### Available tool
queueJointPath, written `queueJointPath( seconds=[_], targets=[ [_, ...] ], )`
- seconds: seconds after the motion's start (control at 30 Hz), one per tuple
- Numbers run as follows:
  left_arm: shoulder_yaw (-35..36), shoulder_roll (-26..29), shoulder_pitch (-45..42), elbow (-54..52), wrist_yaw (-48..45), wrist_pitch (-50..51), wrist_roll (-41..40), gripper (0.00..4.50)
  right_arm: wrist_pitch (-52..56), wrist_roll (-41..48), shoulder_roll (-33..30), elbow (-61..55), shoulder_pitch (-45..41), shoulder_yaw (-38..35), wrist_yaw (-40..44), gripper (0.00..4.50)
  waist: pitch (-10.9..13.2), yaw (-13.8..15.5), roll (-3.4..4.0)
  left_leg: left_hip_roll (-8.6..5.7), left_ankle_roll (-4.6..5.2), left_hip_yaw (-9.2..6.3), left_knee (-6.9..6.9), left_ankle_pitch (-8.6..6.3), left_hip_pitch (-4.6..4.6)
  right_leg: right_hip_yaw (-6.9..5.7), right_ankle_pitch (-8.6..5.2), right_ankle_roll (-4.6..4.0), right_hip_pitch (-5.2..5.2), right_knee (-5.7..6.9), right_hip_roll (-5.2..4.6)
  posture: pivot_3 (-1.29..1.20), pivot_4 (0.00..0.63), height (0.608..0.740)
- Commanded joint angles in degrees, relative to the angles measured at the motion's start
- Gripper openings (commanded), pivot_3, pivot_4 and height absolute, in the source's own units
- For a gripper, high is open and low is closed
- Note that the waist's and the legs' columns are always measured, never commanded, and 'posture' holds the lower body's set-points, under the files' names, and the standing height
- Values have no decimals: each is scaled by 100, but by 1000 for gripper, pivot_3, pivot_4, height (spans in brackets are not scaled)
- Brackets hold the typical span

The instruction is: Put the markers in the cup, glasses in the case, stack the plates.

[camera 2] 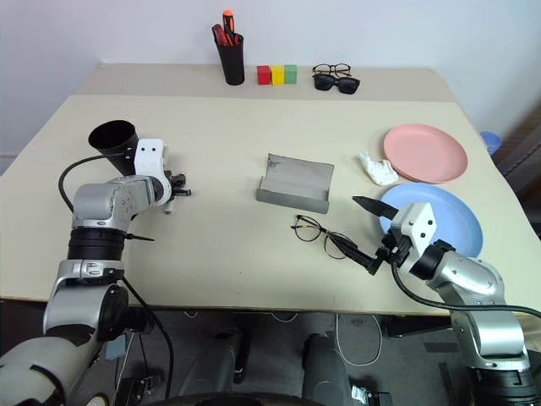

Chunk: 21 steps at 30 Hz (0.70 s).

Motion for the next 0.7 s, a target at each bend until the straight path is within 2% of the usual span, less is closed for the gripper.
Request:
queueJointPath(
  seconds=[0.03, 0.17, 0.27, 0.3, 0.4, 0.57, 0.7],
  targets=[
    [-25, -95, 372, -895, -365, 93, -259, 33, -188, 2, 7, 45, -57, -117, 66, 4500, 0, -7, 0, 0, 0, 0, 0, 0, 0, 0, 0, 0, 0, 0, 0, 0, 150, 740],
    [-438, 82, 779, -2308, -803, 465, -447, 33, -259, -39, 25, 218, -210, -12, 128, 4500, 5, -10, -8, 1, -3, 0, -5, 1, 0, 3, 0, -1, -4, 0, -1, 0, 150, 740],
    [-570, 193, 1101, -3528, -1326, -241, -635, 33, -300, -84, 91, 416, -535, 170, 183, 4500, 7, -24, -10, 1, -7, 1, -4, 3, 0, 5, -8, -21, -7, 2, 0, 0, 150, 740],
    [-360, -60, 1095, -3580, -980, -1345, -339, 33, -300, -113, 132, 499, -718, 271, 192, 4500, 5, -19, -7, 2, -7, 1, -4, 3, 0, 6, -8, -23, -7, 2, 0, 0, 150, 740],
    [-18, -448, 851, -3130, -138, -3507, 426, 33, -284, -187, 248, 693, -1160, 522, 216, 4500, 6, -10, -10, 3, -8, 0, -3, 3, 1, 6, -5, -27, -5, -2, -1, 0, 150, 740],
    [154, -351, 261, -1667, 889, -4969, 1326, 33, -312, -311, 418, 988, -1693, 890, 363, 4500, 5, -6, -9, 2, -7, 3, -4, 5, 2, 6, -2, -21, -5, -2, 2, 0, 150, 740],
    [282, 10, -291, -152, 1934, -6018, 2082, 33, -305, -398, 580, 1151, -2099, 1127, 426, 4500, 9, -4, -16, 0, -6, 3, -2, 5, 1, 5, 12, 9, -4, -1, 3, 0, 150, 740]
  ],
)
